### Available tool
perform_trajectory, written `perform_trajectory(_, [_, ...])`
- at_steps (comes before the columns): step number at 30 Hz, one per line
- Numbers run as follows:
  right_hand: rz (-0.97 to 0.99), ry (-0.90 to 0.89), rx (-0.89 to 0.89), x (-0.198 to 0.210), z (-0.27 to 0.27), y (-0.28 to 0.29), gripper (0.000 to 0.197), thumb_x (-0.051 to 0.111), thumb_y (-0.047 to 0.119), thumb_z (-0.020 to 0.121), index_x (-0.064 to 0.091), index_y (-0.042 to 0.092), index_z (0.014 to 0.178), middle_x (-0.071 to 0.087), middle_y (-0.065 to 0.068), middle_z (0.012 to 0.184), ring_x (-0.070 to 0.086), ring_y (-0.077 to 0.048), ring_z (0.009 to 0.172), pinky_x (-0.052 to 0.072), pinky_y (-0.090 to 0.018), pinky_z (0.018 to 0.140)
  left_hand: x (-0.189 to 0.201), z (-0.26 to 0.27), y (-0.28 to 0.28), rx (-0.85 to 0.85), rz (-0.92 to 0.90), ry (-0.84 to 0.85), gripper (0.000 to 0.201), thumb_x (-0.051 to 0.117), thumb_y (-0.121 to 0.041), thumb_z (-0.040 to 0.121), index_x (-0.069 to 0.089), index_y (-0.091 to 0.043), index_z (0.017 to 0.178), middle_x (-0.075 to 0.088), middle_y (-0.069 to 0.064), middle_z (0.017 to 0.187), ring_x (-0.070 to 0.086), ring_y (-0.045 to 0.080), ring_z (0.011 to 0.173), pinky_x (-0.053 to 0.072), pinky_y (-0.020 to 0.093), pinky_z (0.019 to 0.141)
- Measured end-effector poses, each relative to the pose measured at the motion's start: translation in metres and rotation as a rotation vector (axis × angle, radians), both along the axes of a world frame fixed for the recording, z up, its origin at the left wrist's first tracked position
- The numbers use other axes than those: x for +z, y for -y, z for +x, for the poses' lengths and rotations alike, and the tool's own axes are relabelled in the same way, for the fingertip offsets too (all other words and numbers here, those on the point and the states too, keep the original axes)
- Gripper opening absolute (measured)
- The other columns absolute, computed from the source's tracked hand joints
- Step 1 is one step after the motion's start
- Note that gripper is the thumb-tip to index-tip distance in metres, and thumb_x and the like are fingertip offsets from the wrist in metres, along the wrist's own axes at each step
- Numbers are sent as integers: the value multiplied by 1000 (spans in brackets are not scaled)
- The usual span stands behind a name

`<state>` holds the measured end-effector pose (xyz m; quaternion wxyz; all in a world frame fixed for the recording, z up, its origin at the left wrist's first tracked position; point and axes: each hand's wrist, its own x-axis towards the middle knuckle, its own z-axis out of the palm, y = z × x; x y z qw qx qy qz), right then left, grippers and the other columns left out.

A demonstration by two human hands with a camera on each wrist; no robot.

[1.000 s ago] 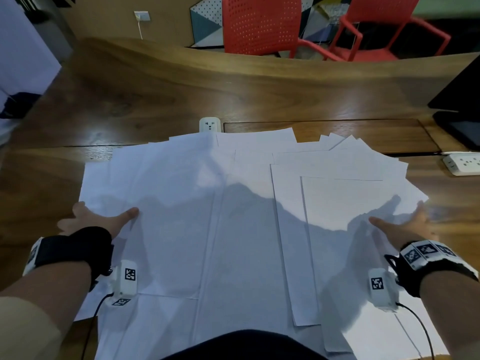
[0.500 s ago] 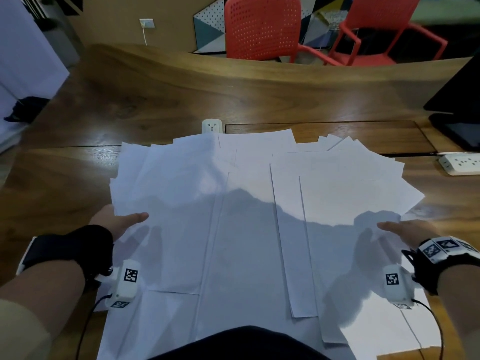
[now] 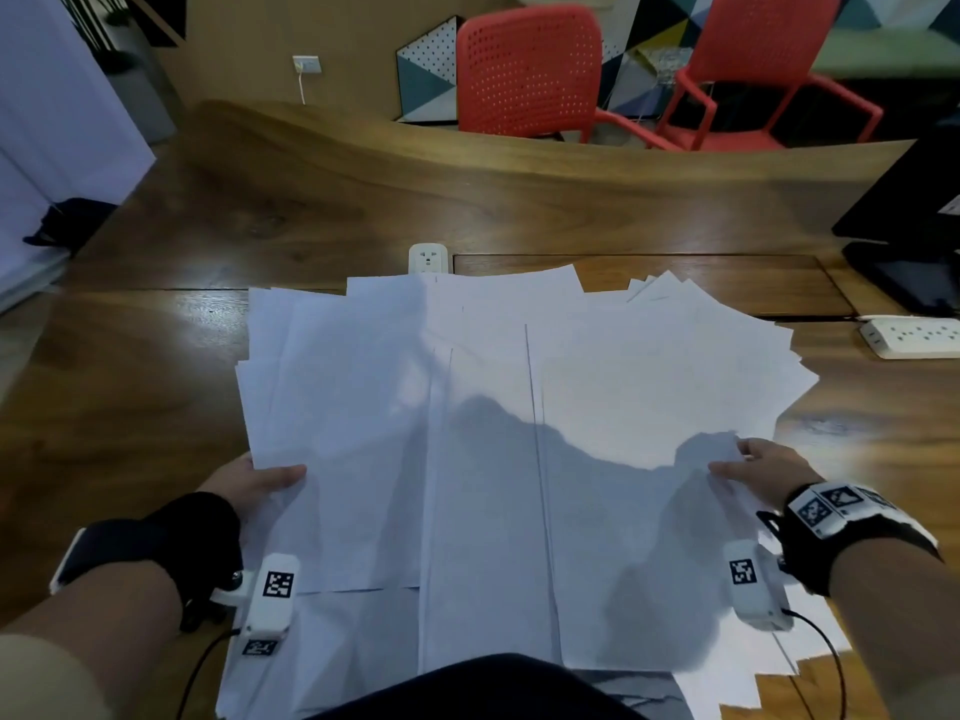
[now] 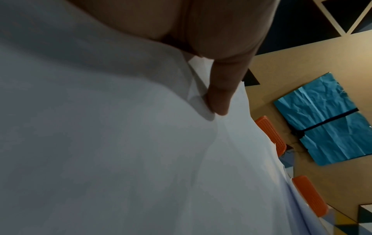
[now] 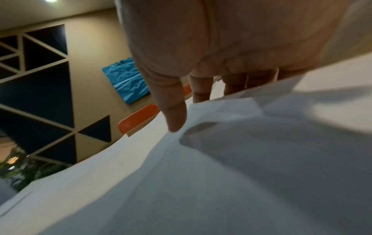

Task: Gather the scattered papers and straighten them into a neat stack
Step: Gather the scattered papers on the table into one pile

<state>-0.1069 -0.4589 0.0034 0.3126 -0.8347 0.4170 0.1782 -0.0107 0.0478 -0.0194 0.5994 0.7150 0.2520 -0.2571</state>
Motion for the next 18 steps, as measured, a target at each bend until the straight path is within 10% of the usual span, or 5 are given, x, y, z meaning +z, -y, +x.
perform_trajectory(8, [-141, 65, -113, 3, 6, 0, 37, 52, 21, 91, 57, 3, 122, 61, -17, 110, 54, -33, 93, 42, -34, 82, -7, -3, 3, 9, 151, 74, 35, 65, 1, 79, 56, 4, 113, 61, 27, 113, 59, 33, 89, 45, 45, 88])
perform_trajectory(12, [-2, 61, -152, 3, 18, -24, 70, 66, 30, 84, 35, 5, 141, 44, -21, 142, 46, -39, 126, 38, -43, 103, -14, -1, -1, 7, 144, 91, 36, 65, 0, 79, 56, 4, 114, 61, 29, 116, 58, 34, 92, 45, 45, 88])
perform_trajectory(18, [-62, 127, 101, -12, 17, -61, 43, 57, 10, 85, 47, 4, 127, 59, -20, 121, 55, -36, 109, 44, -36, 88, -18, -4, -2, 35, 130, 100, 38, 67, -5, 79, 55, -2, 115, 61, 19, 111, 59, 34, 94, 45, 49, 93])
